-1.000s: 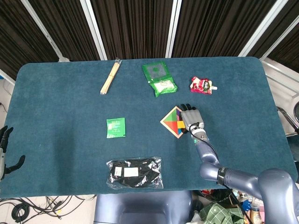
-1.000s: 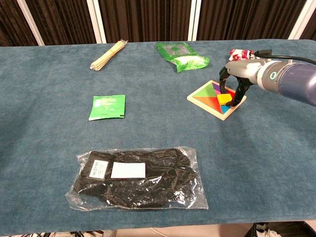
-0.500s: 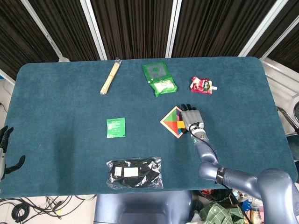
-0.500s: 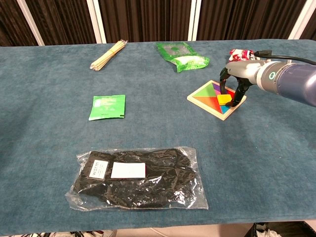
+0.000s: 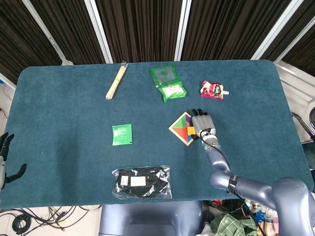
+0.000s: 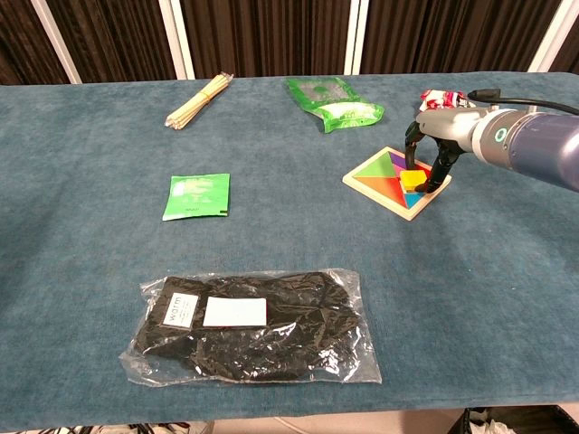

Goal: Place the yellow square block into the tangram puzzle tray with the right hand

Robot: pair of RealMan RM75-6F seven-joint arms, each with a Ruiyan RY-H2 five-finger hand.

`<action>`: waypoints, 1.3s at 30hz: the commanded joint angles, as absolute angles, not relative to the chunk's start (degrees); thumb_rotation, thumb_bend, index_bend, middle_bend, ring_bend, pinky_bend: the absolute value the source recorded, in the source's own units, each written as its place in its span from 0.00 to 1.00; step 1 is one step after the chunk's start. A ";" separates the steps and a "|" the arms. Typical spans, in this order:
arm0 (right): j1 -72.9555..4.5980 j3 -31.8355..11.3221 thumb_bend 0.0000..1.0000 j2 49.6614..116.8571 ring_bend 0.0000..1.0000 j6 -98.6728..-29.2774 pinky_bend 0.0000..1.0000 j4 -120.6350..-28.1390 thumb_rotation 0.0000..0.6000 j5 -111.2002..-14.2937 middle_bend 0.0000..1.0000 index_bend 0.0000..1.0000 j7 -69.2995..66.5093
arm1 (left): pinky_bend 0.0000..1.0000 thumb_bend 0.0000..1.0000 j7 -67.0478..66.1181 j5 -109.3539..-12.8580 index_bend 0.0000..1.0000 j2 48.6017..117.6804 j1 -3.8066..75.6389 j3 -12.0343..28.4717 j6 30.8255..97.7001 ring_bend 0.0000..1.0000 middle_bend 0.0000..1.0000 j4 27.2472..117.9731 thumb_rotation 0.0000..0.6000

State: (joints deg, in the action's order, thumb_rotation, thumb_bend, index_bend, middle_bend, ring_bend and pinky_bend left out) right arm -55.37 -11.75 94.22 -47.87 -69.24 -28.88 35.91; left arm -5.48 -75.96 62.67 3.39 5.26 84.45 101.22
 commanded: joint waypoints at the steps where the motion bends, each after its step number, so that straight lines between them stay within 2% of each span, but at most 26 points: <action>1: -55.40 -11.71 0.29 94.19 0.00 -47.85 0.14 -69.29 1.00 -28.87 0.03 0.53 35.96 | 0.00 0.31 -5.48 -75.95 0.00 62.66 3.38 5.27 84.46 0.00 0.00 101.25 1.00; 39: -55.70 -11.69 0.28 94.82 0.00 -47.68 0.14 -68.68 1.00 -28.22 0.03 0.46 36.02 | 0.00 0.31 -5.40 -75.93 0.00 62.77 3.41 5.36 84.56 0.00 0.00 101.08 1.00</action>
